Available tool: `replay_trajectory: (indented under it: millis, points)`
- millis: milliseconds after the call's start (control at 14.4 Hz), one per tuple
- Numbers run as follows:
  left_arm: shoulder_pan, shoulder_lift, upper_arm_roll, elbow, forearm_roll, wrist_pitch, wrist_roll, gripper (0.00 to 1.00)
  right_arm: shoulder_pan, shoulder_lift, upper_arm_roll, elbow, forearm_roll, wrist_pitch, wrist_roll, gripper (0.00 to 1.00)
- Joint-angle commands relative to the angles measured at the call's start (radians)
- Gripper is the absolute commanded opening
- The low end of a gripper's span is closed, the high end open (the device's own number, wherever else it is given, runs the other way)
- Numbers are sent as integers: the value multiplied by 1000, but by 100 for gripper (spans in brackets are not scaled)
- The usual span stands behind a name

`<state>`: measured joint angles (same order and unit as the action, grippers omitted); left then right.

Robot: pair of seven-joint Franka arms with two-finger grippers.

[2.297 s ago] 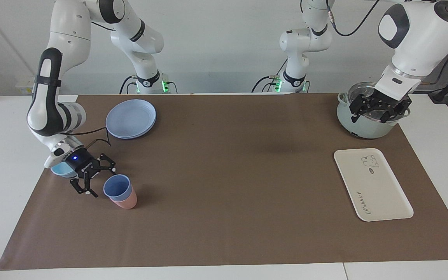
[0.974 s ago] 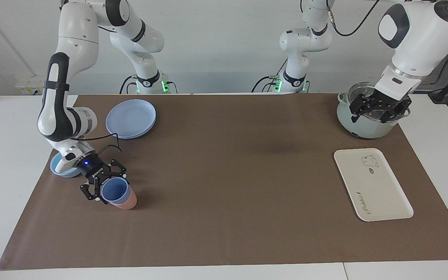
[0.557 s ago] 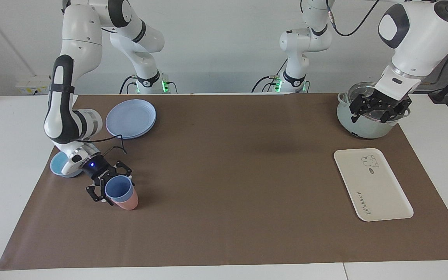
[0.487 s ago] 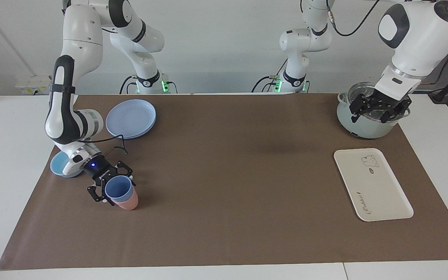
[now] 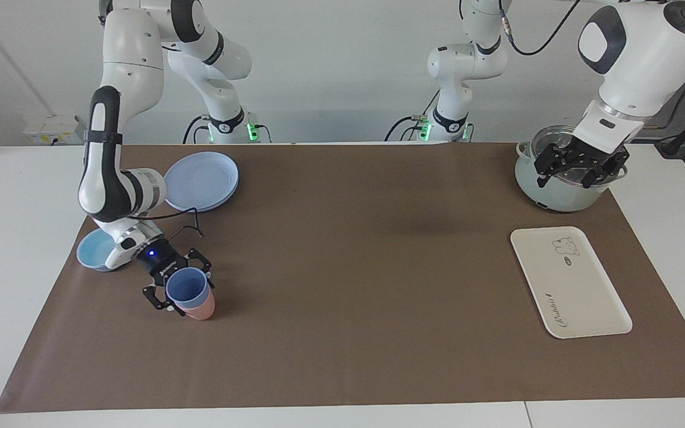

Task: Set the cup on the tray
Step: 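Reach the right gripper toward the blue cup nested in the pink cup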

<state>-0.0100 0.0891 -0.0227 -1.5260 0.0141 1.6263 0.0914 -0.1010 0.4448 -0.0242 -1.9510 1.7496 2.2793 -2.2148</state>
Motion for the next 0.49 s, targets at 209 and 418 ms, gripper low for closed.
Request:
replay_trajectory:
  millis: [209, 418]
  points:
    - [4, -26, -3, -29, 15, 10, 11, 100, 49, -82, -2, 30, -110, 161, 129, 0]
    - [4, -26, -3, -29, 15, 10, 11, 100, 81, -187, -2, 17, -411, 216, 474, 0]
